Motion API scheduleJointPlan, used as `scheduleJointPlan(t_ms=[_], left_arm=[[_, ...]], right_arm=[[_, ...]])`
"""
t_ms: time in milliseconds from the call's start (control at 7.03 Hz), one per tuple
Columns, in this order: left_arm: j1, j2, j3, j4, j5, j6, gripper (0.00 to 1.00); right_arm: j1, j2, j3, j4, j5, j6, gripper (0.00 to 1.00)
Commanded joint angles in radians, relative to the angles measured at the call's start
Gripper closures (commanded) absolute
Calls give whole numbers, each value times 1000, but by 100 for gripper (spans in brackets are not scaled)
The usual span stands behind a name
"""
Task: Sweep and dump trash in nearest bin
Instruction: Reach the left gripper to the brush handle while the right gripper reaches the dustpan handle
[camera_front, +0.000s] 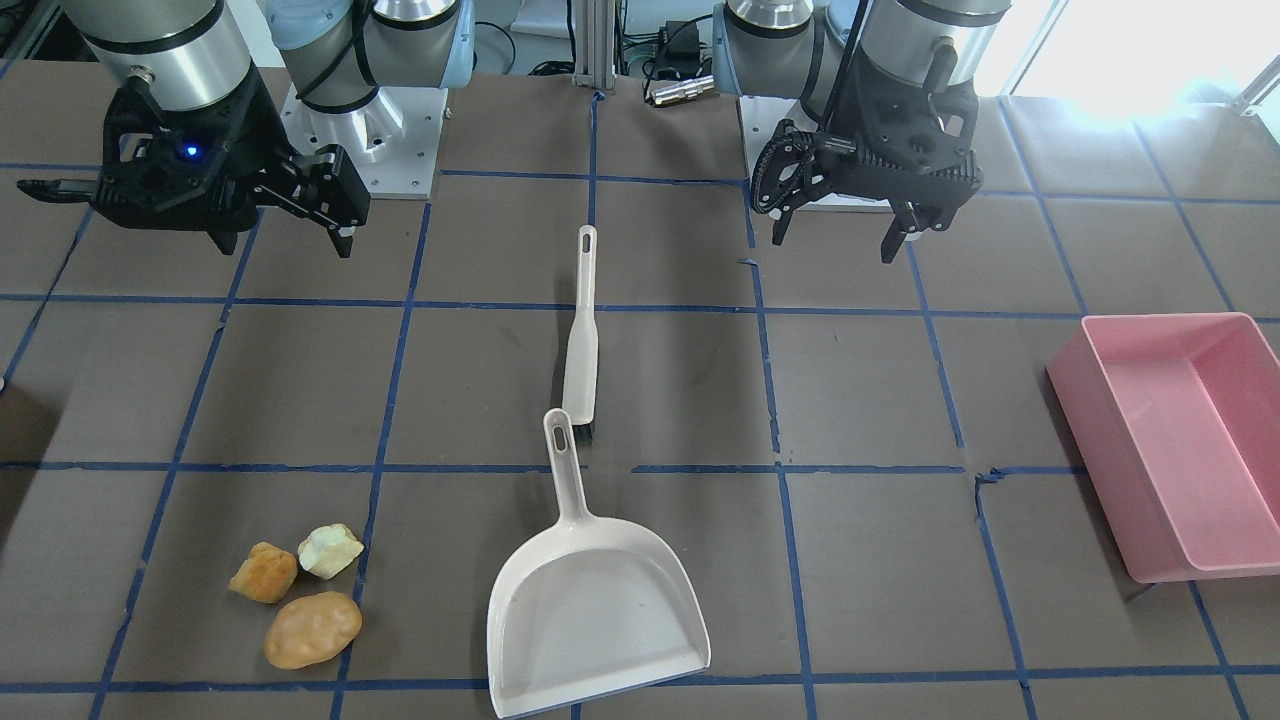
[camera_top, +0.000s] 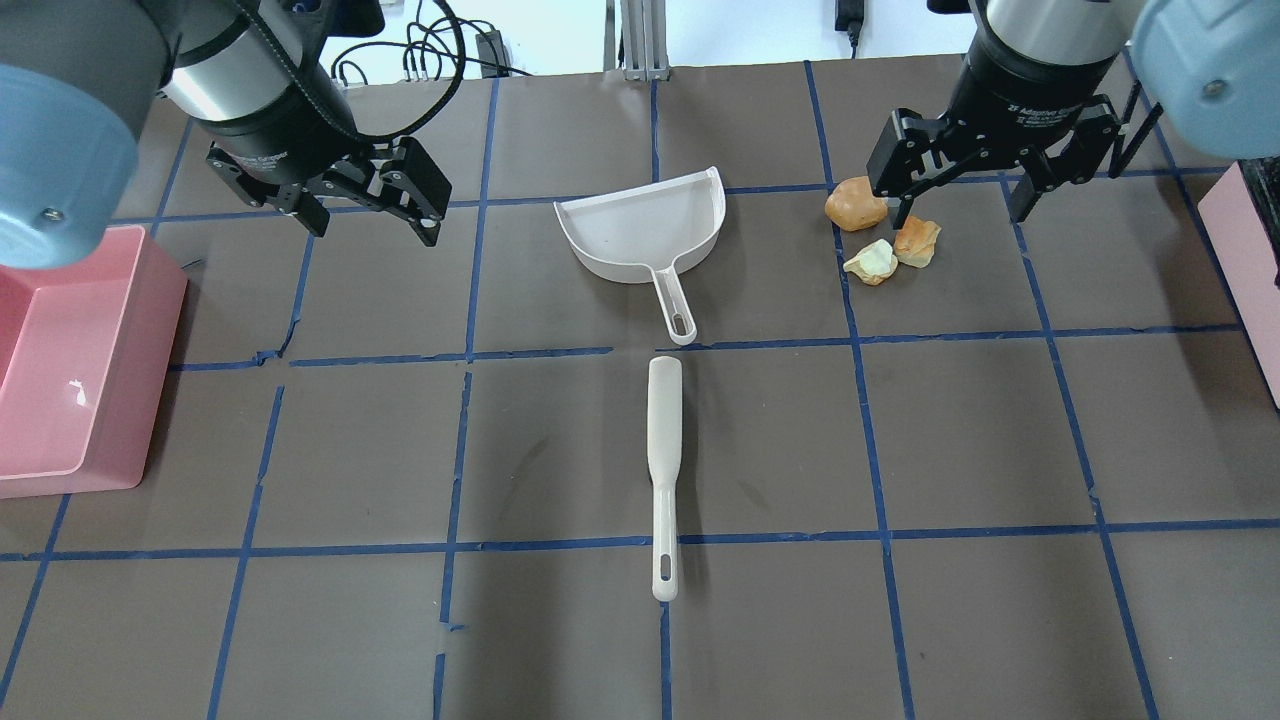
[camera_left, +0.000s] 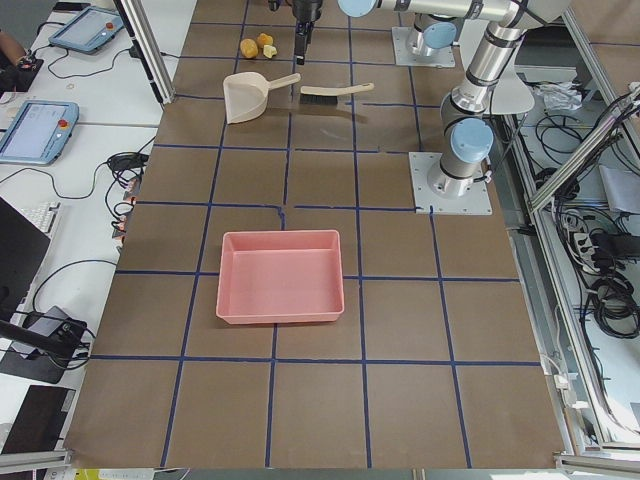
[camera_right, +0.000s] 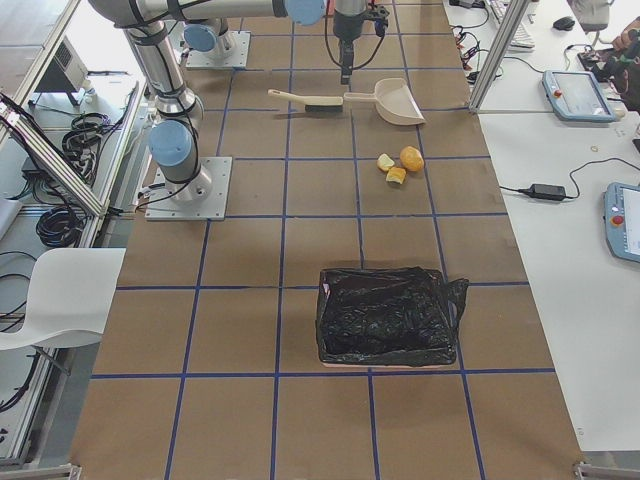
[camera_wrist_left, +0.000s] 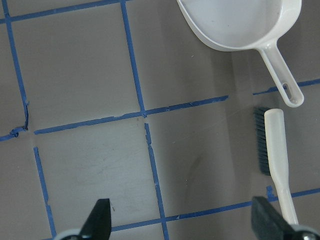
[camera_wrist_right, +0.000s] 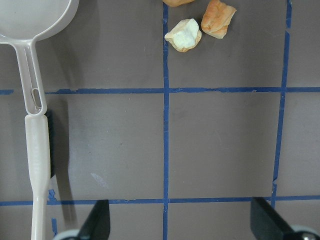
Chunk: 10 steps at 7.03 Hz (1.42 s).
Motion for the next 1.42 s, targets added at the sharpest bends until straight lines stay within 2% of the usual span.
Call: scheduleJointPlan(t_ms=[0,427,569,854,1280], left_arm=[[1,0,-3,0,1,0,0],[-1,0,-5,0,0,0,0],[-8,2,-12,0,-7,0,0],[-51,27,-96,-2,-14,-17,0],[-212,51,-228,-3,-13,-79,0]], right_arm=[[1,0,0,0,6,1,0],[18,35,14,-67,7,-36,0],[49,44,44,-127,7,-35,0],[147,96,124,-318,0,-15,0],[172,213,132,-476,9,21,0]])
